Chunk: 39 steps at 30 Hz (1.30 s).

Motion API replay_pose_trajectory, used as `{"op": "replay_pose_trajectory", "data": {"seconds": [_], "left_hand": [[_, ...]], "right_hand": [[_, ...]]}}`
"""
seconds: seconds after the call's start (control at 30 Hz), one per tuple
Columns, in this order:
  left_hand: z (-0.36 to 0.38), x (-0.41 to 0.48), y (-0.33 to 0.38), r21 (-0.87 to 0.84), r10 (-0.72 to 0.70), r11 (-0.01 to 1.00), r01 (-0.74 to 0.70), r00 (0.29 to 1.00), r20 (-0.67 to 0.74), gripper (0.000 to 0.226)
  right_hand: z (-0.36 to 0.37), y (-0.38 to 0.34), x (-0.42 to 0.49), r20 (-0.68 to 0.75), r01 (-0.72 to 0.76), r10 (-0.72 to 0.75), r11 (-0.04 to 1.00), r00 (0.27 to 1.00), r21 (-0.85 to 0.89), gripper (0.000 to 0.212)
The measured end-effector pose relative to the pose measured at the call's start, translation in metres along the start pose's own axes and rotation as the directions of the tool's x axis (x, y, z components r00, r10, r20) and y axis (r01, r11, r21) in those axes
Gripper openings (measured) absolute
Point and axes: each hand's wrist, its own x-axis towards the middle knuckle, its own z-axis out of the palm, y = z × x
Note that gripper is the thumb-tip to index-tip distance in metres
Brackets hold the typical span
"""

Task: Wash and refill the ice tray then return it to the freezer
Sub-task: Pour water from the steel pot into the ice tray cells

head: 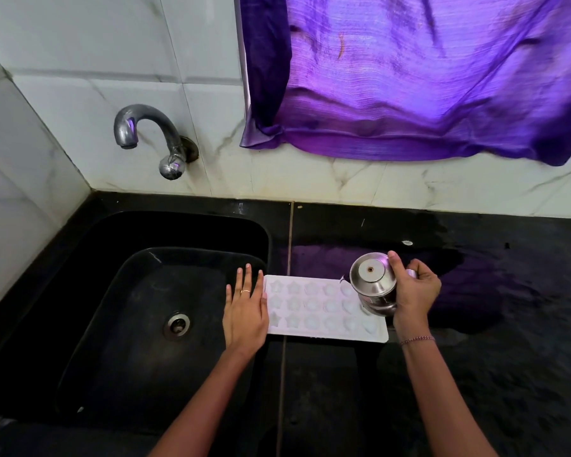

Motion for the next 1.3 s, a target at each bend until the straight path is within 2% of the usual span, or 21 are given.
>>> {"op": "replay_pose_trajectory", "data": {"seconds": [0.6,0.97,1.17,1.3], "left_hand": [[0.005,-0.003,-0.002,-0.029,0.021,0.999,-0.022,1.000,-0.006,0.049],[0.006,-0.003,-0.001,-0.037,0.012,0.999,-0.013,1.000,-0.020,0.049],[0.011,-0.002,-0.004,-0.057,0.019,0.998,-0.022,0.998,-0.056,0.048],[0.009,-0.003,-0.001,-0.060,0.020,0.998,-0.023,0.998,-0.052,0.056]], "right_hand": [[0.002,0.003,-0.002,-0.038,0.061,-0.062,0.997,0.997,-0.037,0.052],[-0.007,-0.002,0.005,-0.105,-0.093,0.114,0.978,0.988,0.187,0.050],[-0.016,-0.002,0.009,-0.124,-0.060,0.077,0.990,0.989,0.129,0.048],[-0.021,-0.005,0.012,-0.128,0.008,-0.002,0.999,0.992,0.049,0.049]]}}
